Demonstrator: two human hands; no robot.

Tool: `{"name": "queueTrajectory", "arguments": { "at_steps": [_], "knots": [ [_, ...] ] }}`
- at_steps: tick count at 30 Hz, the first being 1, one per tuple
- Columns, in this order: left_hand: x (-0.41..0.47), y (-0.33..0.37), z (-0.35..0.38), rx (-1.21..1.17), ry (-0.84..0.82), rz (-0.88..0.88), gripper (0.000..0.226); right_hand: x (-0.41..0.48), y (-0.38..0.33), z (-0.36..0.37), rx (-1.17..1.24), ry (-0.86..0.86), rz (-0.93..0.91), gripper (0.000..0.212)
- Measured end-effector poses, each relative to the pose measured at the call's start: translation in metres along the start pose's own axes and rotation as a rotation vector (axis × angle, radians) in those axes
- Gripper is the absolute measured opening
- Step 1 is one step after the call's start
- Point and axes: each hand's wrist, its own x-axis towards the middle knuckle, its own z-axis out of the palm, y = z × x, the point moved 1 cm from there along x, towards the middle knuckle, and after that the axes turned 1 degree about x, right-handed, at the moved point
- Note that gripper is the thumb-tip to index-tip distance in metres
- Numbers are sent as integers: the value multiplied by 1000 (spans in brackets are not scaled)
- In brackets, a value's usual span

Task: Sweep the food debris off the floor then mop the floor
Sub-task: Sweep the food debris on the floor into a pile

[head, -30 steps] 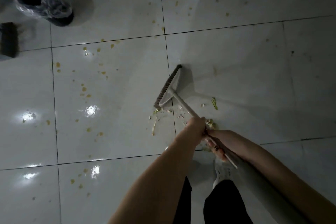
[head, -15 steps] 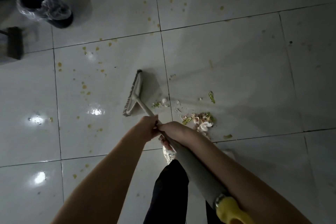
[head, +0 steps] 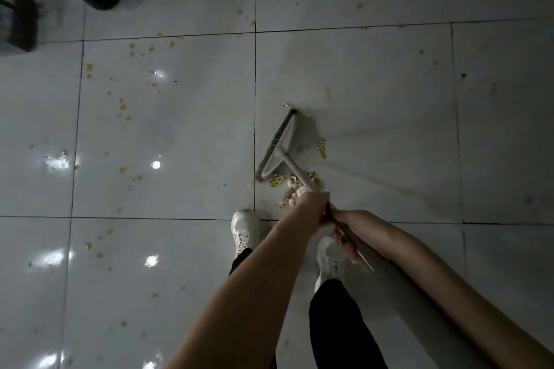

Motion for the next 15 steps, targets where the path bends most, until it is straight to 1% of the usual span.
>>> {"name": "queueTrajectory", "arguments": {
  "at_steps": [2, 5, 7, 9, 11, 13, 15],
  "knots": [
    [-11, -9, 11, -34, 14, 41, 8, -7, 6, -11, -35, -8, -38, 48],
    [-22, -20, -1, -51, 92, 85, 32, -16, 14, -5, -91, -52, -55, 48],
    [-25, -24, -22, -52, 180, 110, 38, -17, 13, 11, -178, -82, -69, 46],
    [-29, -31, -50, -116, 270, 126, 35, -16, 9, 36, -236, -128, -46, 44],
    [-30, -40, -79, -193, 304, 105, 26, -14, 11, 65, -290, -190, -10, 43],
    [-30, -50, -103, -225, 286, 37, 25, -4, 17, 90, -363, -214, 22, 40],
    [-24, -57, -113, -177, 249, -11, 25, 8, 23, 104, -450, -199, 50, 37]
  ]
}}
